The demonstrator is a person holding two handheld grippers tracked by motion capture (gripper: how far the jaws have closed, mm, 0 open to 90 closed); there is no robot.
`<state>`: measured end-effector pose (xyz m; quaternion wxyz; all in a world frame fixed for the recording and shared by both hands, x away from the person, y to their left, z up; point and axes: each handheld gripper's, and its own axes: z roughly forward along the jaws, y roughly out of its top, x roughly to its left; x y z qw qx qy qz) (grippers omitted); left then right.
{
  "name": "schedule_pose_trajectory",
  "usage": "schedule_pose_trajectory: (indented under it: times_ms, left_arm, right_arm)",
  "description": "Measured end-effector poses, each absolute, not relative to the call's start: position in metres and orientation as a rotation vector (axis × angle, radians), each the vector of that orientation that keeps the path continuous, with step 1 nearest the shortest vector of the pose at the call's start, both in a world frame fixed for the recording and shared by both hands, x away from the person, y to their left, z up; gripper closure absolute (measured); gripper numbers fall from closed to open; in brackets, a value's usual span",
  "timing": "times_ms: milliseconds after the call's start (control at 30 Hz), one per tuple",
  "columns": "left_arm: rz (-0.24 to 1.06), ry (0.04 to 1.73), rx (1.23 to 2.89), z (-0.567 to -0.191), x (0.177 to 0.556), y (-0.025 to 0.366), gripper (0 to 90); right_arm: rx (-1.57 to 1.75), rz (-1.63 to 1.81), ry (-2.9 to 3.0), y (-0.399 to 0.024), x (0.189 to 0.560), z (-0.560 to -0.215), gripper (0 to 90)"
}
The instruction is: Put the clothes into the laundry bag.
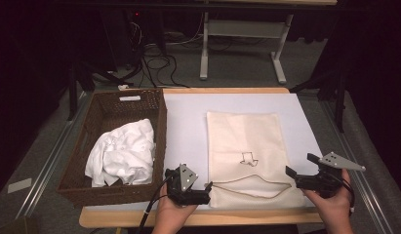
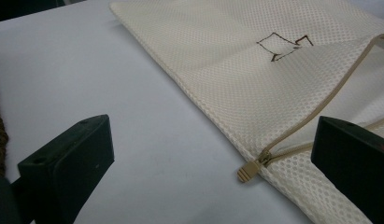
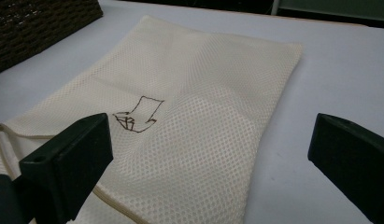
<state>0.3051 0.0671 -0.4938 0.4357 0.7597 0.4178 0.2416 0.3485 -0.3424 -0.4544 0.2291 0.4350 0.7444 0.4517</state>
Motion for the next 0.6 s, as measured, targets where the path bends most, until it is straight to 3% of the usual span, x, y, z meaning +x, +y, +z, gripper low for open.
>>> schedule_pose_trajectory:
  times_ms: [600]
  left_arm:
    - [0.521, 1.051, 1.904, -0.497, 0.307, 0.066, 0.6]
  right_arm:
    - [1.179, 1.223, 1.943, -0.342, 0.336, -0.457, 0.4]
